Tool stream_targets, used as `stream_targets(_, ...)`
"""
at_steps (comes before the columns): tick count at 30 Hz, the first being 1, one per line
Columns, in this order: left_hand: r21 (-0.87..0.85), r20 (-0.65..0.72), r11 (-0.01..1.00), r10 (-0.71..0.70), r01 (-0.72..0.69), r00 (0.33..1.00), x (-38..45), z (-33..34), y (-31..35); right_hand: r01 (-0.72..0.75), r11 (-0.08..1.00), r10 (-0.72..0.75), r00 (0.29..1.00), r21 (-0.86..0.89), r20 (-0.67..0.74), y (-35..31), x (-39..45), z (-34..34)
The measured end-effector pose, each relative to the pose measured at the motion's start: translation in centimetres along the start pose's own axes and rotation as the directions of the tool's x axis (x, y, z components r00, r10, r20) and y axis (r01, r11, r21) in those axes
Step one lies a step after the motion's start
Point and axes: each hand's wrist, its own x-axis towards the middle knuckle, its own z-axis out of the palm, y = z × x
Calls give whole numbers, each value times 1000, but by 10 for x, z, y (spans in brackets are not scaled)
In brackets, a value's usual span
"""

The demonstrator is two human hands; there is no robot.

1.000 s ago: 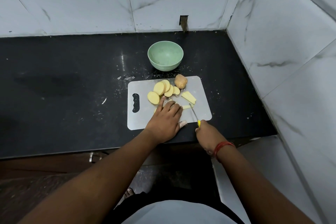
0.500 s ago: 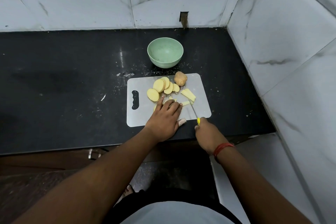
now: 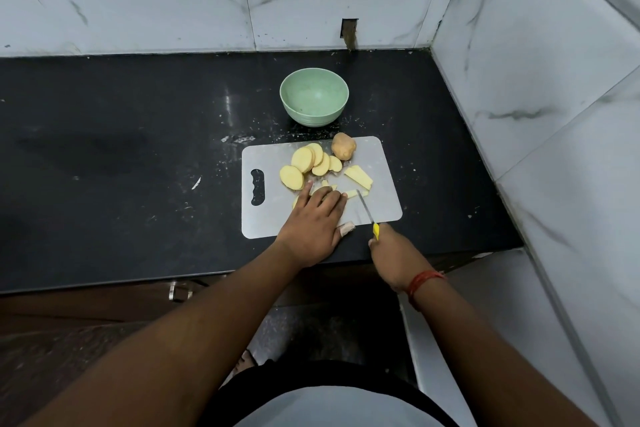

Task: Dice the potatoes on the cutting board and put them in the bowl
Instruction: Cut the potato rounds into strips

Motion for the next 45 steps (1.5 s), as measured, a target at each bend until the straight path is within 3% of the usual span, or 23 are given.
stream_targets(12,4,31,1000,-11,11,999,-1,0,0,-37,998,39,999,-54,30,0,1,11)
stream_targets(18,-16,11,1000,-11,11,1000,-2,0,1,47,998,-48,999,-36,-21,-9,2,1)
stream_targets(28,-10,13,1000,-13,13,1000,-2,1,1,-18,995,22,998,-94,51,-3,7,9)
stream_targets(37,-44,-8,999,-24,24,1000,-6,2,1,61,997,-60,998,-56,19,-11,5,3)
stream_targets(45,-23,-1,1000,-15,15,1000,-5,0,0,6,997,-1,998,-77,69,-17,11,9)
